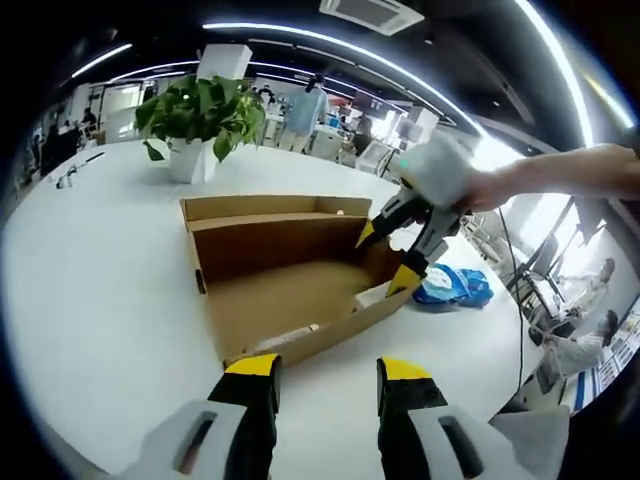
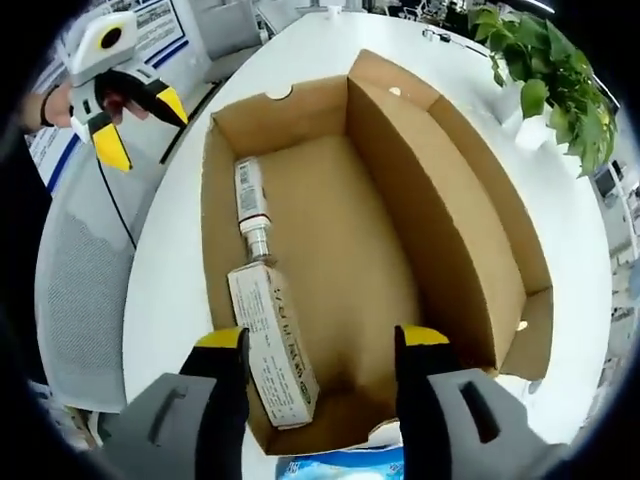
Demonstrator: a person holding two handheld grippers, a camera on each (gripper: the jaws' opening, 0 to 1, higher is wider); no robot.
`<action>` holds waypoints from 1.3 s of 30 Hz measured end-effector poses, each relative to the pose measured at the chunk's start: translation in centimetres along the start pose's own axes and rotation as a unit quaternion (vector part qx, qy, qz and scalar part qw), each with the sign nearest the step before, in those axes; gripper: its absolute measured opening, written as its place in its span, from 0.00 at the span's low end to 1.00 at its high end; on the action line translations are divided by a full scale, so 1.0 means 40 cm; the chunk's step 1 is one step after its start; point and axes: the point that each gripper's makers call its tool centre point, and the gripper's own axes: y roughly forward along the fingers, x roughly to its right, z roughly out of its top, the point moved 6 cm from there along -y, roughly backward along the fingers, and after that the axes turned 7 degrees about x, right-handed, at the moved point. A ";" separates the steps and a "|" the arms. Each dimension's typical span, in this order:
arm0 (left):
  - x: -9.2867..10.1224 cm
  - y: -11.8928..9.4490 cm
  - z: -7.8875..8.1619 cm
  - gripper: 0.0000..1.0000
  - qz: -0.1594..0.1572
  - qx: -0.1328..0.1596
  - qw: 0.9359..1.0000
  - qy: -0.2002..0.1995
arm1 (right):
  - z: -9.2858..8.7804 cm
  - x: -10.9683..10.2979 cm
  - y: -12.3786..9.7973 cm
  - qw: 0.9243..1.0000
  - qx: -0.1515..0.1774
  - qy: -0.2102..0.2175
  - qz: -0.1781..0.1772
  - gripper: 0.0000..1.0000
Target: Operate the shoe box by opening the lid, removing the specified soft item, and placing it in the target area until the item is outside and the box remains undamaged.
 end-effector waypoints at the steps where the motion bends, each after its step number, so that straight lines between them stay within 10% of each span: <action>1: -0.001 0.001 0.000 0.39 0.000 -0.001 1.000 0.002 | 0.000 -0.001 0.001 1.000 -0.001 -0.003 0.005 0.57; 20: -0.003 0.006 0.001 0.39 0.001 -0.001 1.000 0.002 | 0.008 0.020 -0.010 0.998 -0.001 -0.034 -0.050 0.69; 39: -0.012 0.005 0.000 0.38 0.003 -0.001 1.000 0.002 | 0.042 -0.014 0.032 0.997 -0.011 -0.065 -0.033 0.59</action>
